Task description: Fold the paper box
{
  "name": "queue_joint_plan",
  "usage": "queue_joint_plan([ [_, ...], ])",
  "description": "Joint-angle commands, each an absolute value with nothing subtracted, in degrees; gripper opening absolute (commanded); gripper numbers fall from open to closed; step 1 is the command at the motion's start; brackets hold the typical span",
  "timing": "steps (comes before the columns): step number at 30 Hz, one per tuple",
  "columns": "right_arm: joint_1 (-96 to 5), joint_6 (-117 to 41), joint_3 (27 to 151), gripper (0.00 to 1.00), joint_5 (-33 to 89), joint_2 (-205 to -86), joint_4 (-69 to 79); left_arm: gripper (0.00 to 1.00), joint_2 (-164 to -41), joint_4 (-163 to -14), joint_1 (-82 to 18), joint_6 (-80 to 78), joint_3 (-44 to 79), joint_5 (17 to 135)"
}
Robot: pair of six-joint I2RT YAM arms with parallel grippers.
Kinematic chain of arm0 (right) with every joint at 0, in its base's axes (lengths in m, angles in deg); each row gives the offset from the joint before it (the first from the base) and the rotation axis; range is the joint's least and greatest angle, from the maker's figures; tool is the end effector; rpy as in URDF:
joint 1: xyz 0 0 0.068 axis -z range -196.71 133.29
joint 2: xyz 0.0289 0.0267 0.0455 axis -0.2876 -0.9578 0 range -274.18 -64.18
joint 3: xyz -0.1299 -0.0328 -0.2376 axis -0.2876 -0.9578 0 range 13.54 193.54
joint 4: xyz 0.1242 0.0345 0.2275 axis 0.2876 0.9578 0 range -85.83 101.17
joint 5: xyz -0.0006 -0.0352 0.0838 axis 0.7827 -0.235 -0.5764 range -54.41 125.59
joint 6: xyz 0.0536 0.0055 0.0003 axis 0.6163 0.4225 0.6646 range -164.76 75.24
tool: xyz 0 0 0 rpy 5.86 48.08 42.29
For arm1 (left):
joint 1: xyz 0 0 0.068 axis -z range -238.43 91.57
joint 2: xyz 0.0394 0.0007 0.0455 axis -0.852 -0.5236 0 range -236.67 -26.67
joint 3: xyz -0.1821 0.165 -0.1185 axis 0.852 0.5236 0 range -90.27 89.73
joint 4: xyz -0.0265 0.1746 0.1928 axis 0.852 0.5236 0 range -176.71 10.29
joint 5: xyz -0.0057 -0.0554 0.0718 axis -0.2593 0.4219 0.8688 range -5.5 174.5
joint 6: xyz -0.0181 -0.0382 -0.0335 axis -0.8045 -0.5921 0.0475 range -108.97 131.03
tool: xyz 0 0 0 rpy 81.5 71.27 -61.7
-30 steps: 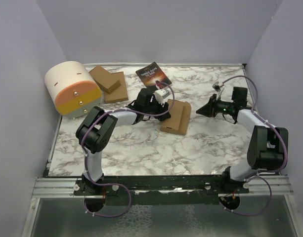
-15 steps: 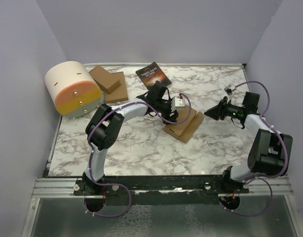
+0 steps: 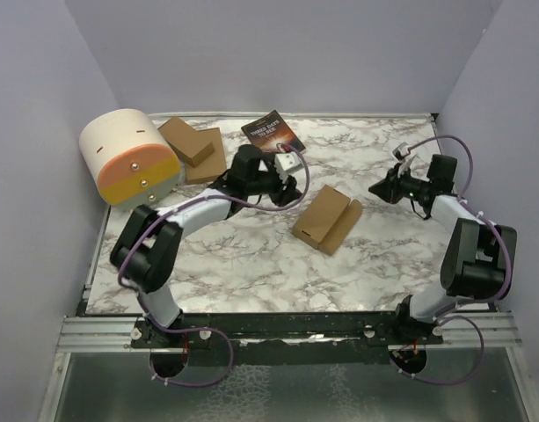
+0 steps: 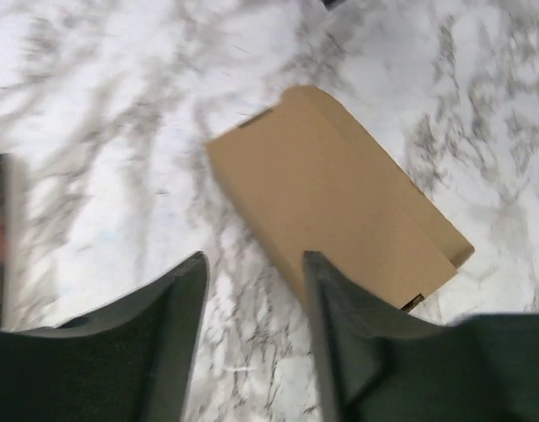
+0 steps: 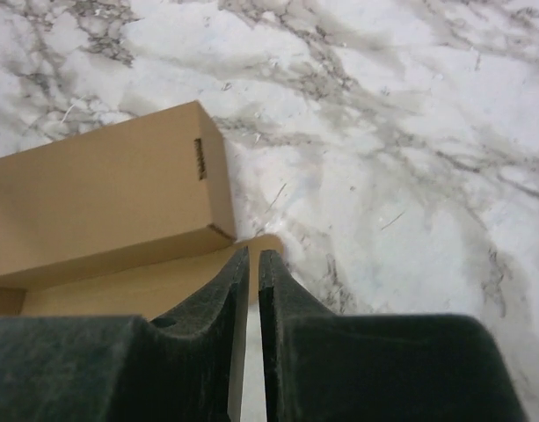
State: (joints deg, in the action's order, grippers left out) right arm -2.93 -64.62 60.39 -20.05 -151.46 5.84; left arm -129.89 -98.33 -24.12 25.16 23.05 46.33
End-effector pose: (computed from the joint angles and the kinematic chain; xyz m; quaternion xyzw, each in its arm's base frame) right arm 0.3010 -0.0436 0.2008 -0.2320 0.7971 0.3044 0.4670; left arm 0.3226 -0.2465 0.2298 0.4872 0.6545 -0.3604 0.4521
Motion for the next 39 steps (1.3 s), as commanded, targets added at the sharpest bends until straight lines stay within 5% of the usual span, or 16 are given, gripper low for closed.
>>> queue_joint_plan([
  [1, -7.22, -70.96, 68.64, 0.10, -13.93, -158.10, 6.80, 0.33, -116.16, -112.22, -25.47, 6.59, 35.30, 57.57],
  [3, -9.61, -73.06, 72.68, 0.08, -13.15, -161.69, 10.41, 0.09, -110.64, -114.22, -25.21, 1.87, 43.30, 59.67],
  [5, -11.88, -74.23, 76.27, 0.06, -12.29, -165.25, 13.81, 0.00, -107.08, -114.78, -23.93, -2.46, 50.39, 63.49],
  [12, -14.34, -77.29, 78.85, 0.05, -8.86, -169.15, 17.58, 0.00, -107.07, -120.03, -18.49, -12.12, 61.65, 68.25],
  [25, -17.35, -83.84, 71.38, 0.04, -8.27, -161.98, 22.08, 0.00, -122.69, -119.99, -18.34, -12.93, 50.81, 66.22],
  [39, -20.19, -93.02, 60.22, 0.05, -12.06, -150.18, 31.08, 0.07, -123.52, -110.52, -22.76, -6.21, 42.77, 70.44],
])
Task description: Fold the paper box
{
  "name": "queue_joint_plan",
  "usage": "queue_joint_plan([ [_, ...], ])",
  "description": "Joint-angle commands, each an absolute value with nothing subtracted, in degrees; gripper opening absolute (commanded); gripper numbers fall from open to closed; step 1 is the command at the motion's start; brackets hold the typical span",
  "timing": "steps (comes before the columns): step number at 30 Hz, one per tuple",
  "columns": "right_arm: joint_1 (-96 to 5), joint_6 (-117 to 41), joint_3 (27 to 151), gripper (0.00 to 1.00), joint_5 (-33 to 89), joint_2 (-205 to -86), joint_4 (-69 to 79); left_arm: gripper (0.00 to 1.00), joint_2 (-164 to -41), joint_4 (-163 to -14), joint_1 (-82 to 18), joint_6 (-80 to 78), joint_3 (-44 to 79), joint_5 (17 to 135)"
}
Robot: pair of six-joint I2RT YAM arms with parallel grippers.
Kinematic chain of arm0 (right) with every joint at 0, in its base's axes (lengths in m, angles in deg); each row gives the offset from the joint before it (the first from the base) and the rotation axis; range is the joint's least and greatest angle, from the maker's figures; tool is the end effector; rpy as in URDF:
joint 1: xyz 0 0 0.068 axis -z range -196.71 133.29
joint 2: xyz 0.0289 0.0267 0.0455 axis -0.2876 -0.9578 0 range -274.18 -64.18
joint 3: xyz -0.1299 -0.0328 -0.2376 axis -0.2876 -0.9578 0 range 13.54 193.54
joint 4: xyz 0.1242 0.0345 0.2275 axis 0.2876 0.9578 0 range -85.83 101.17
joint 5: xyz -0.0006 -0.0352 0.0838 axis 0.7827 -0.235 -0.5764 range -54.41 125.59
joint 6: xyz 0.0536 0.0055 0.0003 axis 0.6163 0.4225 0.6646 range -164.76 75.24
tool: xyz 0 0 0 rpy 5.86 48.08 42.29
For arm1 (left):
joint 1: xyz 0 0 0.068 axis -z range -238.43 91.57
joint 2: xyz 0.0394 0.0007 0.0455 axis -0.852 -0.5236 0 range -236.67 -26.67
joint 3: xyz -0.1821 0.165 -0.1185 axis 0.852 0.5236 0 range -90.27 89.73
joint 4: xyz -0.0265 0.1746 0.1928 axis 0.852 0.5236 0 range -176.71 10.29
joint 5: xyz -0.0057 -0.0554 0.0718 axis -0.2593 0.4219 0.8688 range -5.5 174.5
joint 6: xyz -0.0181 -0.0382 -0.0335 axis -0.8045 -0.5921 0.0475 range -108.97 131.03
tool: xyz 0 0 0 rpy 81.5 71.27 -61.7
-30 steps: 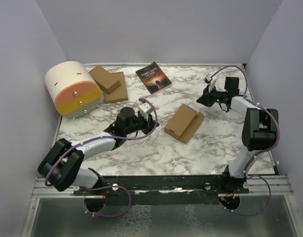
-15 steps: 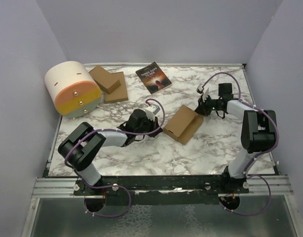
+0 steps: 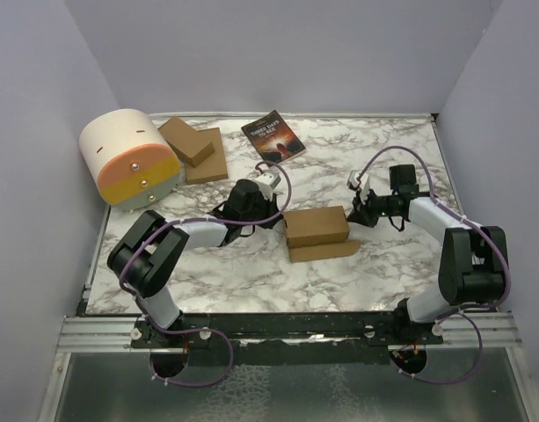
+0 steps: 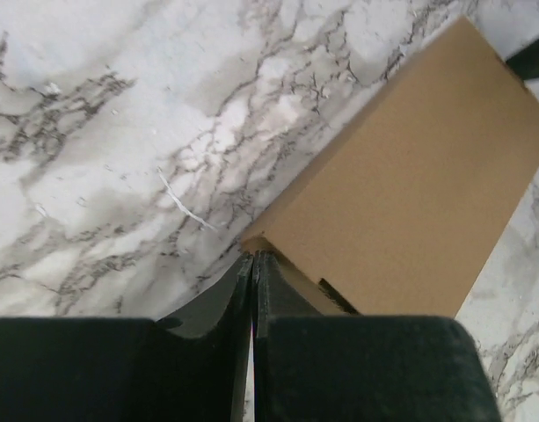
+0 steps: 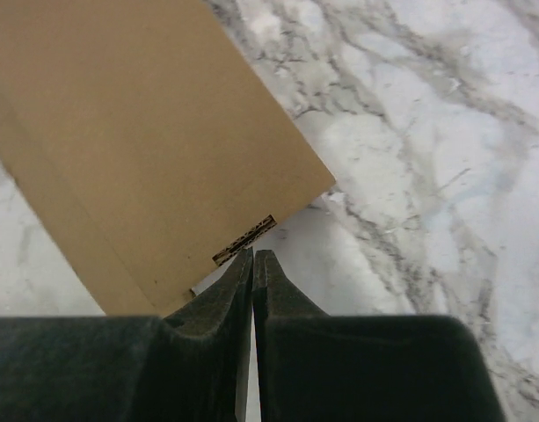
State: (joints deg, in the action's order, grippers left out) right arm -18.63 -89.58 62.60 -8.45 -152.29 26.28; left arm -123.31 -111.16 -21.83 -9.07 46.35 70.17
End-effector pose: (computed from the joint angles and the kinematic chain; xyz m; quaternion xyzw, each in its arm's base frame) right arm 0.2864 0.0343 0.1823 -0.4418 0.7872 0.2535 0.3476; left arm 0.2680 -0.2097 0.1629 0.1854 0.8362 -0.3343 0.3934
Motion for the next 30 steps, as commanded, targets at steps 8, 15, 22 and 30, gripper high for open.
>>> queue_joint_plan([
  [8, -20.08, -85.33, 61.34, 0.11, -3.61, -150.68, 27.62, 0.09, -123.37, -106.79, -23.93, -2.99, 42.78, 71.32],
  [15, -19.41, -84.45, 62.08, 0.19, -0.22, -147.79, 26.61, 0.13, -118.98, -104.84, -24.50, -3.70, 45.61, 75.15],
  [22, -19.35, -87.11, 65.94, 0.26, -9.97, -142.78, 30.92, 0.14, -109.45, -108.12, -24.50, -6.43, 53.01, 77.18],
  [30, -28.43, -80.16, 71.17, 0.28, -23.90, -151.56, 32.68, 0.14, -101.70, -117.76, -24.81, -15.01, 62.49, 68.69],
])
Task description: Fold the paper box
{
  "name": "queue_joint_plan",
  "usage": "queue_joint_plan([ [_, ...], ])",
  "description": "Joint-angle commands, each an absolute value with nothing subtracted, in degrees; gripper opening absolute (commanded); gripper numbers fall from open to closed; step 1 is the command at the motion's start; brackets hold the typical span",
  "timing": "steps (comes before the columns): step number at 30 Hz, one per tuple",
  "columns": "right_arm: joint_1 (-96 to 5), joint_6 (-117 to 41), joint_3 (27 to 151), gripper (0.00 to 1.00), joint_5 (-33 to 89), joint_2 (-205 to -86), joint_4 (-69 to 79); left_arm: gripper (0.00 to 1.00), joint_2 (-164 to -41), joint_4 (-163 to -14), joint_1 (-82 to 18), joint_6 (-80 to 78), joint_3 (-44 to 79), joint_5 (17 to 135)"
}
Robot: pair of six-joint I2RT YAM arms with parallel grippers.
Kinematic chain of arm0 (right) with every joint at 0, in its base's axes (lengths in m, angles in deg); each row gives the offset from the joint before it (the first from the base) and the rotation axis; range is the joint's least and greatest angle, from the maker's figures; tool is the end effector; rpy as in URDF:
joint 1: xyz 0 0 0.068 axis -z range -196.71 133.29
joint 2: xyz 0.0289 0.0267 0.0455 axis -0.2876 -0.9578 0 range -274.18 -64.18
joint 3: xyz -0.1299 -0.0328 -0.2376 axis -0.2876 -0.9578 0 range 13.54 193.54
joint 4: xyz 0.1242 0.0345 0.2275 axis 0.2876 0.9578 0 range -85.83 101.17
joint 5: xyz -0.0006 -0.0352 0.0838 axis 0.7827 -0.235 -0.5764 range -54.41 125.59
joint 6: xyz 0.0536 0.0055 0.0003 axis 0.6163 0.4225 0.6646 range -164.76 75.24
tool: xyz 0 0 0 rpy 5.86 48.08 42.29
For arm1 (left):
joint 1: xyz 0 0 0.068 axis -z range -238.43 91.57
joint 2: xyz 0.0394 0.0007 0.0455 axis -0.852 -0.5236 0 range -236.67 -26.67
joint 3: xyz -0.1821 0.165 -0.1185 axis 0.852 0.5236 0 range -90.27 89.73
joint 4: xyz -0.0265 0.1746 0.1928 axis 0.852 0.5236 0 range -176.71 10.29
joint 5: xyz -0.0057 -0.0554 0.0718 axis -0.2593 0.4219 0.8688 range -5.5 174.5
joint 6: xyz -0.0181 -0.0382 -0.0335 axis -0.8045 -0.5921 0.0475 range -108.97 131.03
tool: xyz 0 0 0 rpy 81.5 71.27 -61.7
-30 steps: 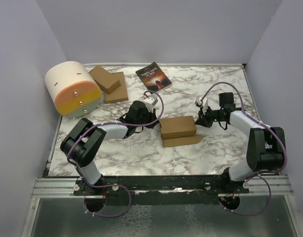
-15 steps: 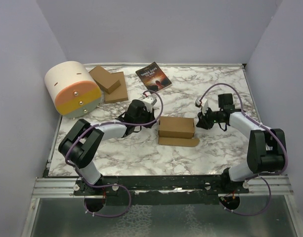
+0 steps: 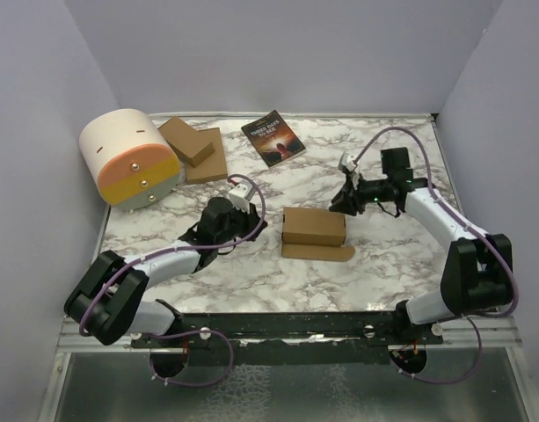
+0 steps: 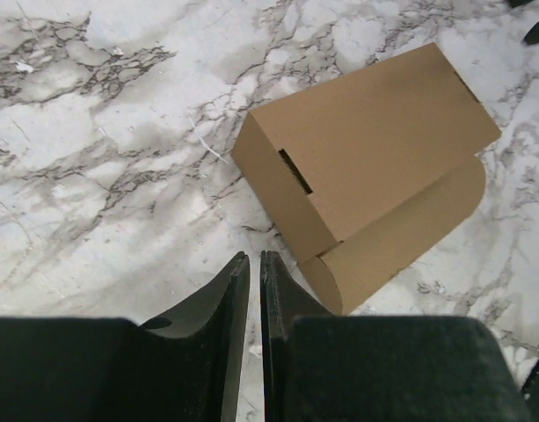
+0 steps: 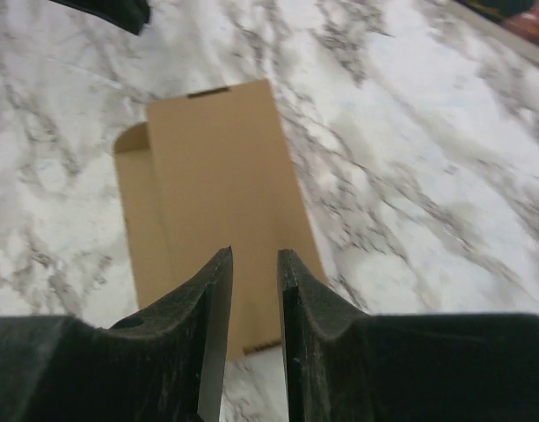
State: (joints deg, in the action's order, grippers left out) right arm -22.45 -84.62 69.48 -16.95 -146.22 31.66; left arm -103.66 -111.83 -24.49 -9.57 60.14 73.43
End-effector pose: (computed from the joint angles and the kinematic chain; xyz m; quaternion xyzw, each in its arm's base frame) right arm 0.2824 0.0567 0.2440 -0.4575 0.7318 0.3197 0.3911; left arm 0.2214 -0.1570 0.1896 0.1494 0.8147 -0.3253 0.4562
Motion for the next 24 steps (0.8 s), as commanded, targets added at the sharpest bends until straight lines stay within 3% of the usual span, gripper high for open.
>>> queue_joint_plan([
  [1, -29.65, -79.14, 71.72, 0.27, -23.44, -153.04, 31.92, 0.14, -101.65, -117.85, -24.85, -15.58, 62.70, 67.85],
  [9, -34.53, -77.19, 74.40, 0.18, -18.03, -162.38, 32.37, 0.13, -99.53, -115.27, -24.85, -19.18, 65.20, 66.87],
  [24, -35.70, -77.63, 73.22, 0.17, -12.96, -165.86, 32.56, 0.12, -103.97, -115.44, -22.00, -22.97, 66.96, 63.08],
])
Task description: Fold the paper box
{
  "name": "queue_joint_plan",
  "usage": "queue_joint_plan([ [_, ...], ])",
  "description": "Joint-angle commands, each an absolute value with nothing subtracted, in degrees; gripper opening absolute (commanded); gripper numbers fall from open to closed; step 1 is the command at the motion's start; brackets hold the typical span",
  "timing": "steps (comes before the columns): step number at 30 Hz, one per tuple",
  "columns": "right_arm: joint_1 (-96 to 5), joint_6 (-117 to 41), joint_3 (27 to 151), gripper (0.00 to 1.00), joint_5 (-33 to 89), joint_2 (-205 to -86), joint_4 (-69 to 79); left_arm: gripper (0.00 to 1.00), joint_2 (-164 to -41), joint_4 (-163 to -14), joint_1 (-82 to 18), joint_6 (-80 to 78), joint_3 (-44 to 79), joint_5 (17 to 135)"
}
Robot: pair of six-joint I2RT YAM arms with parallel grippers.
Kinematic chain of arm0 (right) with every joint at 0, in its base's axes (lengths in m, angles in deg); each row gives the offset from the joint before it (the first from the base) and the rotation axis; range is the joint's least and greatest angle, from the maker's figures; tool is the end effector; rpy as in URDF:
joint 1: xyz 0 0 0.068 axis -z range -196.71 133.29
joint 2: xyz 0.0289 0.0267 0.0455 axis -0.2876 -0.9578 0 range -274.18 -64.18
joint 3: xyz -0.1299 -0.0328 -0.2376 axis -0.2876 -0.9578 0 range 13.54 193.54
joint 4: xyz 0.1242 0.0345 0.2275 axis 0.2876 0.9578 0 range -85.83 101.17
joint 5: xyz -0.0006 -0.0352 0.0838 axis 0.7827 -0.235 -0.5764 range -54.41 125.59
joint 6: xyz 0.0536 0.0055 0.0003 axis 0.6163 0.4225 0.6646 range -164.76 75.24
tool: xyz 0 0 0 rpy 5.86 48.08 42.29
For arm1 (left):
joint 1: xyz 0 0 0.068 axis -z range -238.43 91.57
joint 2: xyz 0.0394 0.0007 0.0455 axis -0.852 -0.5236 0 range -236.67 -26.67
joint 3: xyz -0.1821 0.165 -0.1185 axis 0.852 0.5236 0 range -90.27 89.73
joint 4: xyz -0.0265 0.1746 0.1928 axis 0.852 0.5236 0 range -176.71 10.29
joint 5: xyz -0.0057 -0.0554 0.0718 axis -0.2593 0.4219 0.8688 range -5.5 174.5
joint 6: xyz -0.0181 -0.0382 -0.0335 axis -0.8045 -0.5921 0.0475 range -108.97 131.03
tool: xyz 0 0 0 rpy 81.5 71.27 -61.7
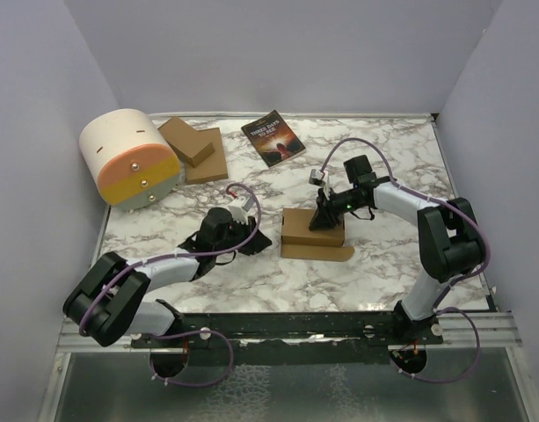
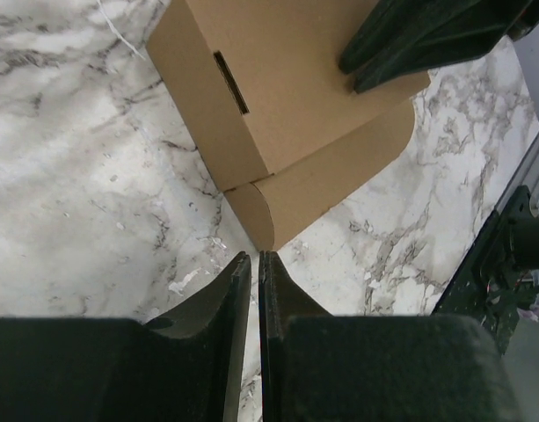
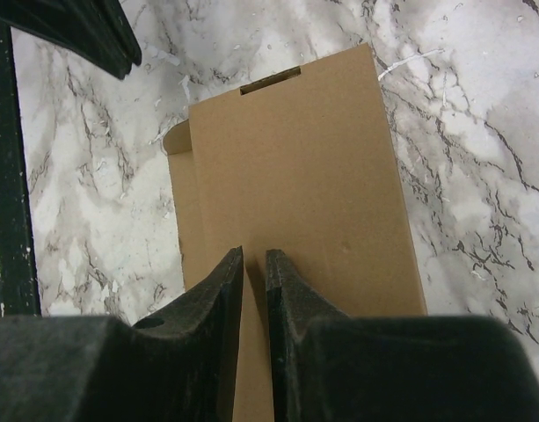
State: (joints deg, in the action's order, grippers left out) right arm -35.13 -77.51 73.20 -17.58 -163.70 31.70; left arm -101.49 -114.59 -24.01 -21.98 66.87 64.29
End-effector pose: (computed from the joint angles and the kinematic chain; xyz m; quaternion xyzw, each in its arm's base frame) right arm 0.3011 0.1302 0.1748 -0.4578 0.7531 0.4135 0.2286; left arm 0.1970 -0.1496 0.1684 0.1056 0.8248 -0.4197 0.3638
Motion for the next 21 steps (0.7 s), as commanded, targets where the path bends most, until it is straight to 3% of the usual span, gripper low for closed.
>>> queue_joint_plan([
  [1, -35.66, -77.59, 73.22, 0.17, -12.97, -165.75, 32.52, 0.11, -104.68, -114.56, -21.44, -22.61, 66.41, 64.72],
  [4, -35.69, -77.48, 73.18, 0.17, -13.10, -165.65, 32.39, 0.07, -107.35, -112.62, -20.35, -20.92, 64.77, 68.81],
  [21, -35.70, -77.46, 73.22, 0.17, -13.22, -166.49, 32.74, 0.06, -117.10, -115.03, -18.43, -19.48, 58.39, 69.36],
])
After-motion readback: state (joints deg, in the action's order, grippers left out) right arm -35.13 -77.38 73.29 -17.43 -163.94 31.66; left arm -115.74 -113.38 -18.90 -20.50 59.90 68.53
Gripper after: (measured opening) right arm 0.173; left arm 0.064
